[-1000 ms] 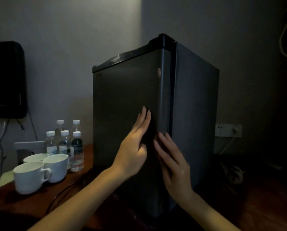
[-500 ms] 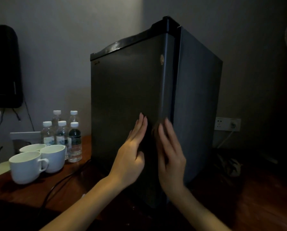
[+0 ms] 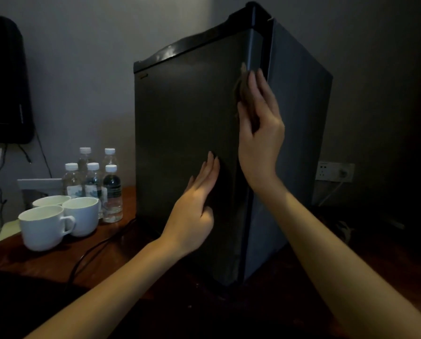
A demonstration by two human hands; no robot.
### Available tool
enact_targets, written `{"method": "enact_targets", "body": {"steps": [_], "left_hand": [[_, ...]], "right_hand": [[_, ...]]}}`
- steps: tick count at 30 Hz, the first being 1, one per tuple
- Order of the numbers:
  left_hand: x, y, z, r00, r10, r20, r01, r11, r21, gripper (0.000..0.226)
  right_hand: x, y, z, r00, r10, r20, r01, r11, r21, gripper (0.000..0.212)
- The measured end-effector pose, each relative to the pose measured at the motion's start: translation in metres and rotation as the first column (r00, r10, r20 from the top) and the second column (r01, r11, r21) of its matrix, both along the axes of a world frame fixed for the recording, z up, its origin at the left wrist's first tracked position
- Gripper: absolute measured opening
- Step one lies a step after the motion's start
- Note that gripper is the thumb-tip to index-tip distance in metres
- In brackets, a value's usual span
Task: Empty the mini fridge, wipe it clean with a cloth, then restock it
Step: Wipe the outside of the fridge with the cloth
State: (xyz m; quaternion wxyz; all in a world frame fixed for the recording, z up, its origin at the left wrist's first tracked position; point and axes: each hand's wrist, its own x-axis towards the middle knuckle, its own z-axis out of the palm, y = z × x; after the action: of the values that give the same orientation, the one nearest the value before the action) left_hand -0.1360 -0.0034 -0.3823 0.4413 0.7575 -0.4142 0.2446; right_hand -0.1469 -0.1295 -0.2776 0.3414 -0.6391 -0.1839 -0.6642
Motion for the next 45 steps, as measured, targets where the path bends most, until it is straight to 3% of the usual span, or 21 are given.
{"method": "enact_targets", "body": {"steps": [4, 9, 14, 19, 25, 31, 35, 41, 45], "left_hand": [[-0.001, 0.004, -0.016, 1.0, -0.025, -0.017, 0.024, 1.0, -0.01, 0.092], [-0.004, 0.008, -0.046, 0.994, -0.063, -0.085, 0.063, 0.998, -0.002, 0.091], [-0.009, 0.004, -0.059, 0.987, -0.082, -0.138, 0.08, 0.997, -0.02, 0.093], [-0.014, 0.008, -0.064, 0.979, -0.077, -0.19, 0.082, 0.996, 0.019, 0.094], [-0.012, 0.038, -0.08, 0.968, -0.019, -0.249, 0.053, 0.99, 0.129, 0.095], [-0.008, 0.047, -0.086, 0.95, 0.004, -0.312, 0.031, 0.994, 0.108, 0.09], [-0.007, 0.042, -0.087, 0.953, 0.009, -0.302, 0.021, 0.995, 0.096, 0.087], [-0.007, 0.048, -0.1, 0.951, 0.023, -0.307, -0.004, 0.998, 0.062, 0.089], [-0.011, 0.044, -0.109, 0.956, 0.047, -0.291, -0.026, 0.997, 0.078, 0.088]], "right_hand": [[-0.001, -0.001, -0.062, 0.993, -0.114, 0.009, 0.114, 0.992, -0.056, 0.046], [-0.022, 0.0, -0.195, 0.954, -0.258, -0.153, 0.222, 0.95, -0.218, 0.057], [-0.043, 0.031, -0.274, 0.879, -0.285, -0.383, 0.274, 0.958, -0.083, 0.096], [-0.045, 0.055, -0.279, 0.862, -0.217, -0.458, 0.284, 0.955, 0.082, 0.09], [-0.035, 0.038, -0.237, 0.899, -0.191, -0.395, 0.153, 0.98, -0.127, 0.076], [-0.018, 0.016, -0.119, 0.965, -0.049, -0.257, 0.049, 0.999, -0.008, 0.062], [-0.02, 0.006, -0.115, 0.963, -0.086, -0.253, 0.057, 0.991, -0.12, 0.059], [-0.042, -0.02, -0.184, 0.868, -0.162, -0.47, -0.024, 0.93, -0.366, 0.089], [-0.06, -0.029, -0.227, 0.699, -0.295, -0.651, -0.11, 0.856, -0.506, 0.099]]}}
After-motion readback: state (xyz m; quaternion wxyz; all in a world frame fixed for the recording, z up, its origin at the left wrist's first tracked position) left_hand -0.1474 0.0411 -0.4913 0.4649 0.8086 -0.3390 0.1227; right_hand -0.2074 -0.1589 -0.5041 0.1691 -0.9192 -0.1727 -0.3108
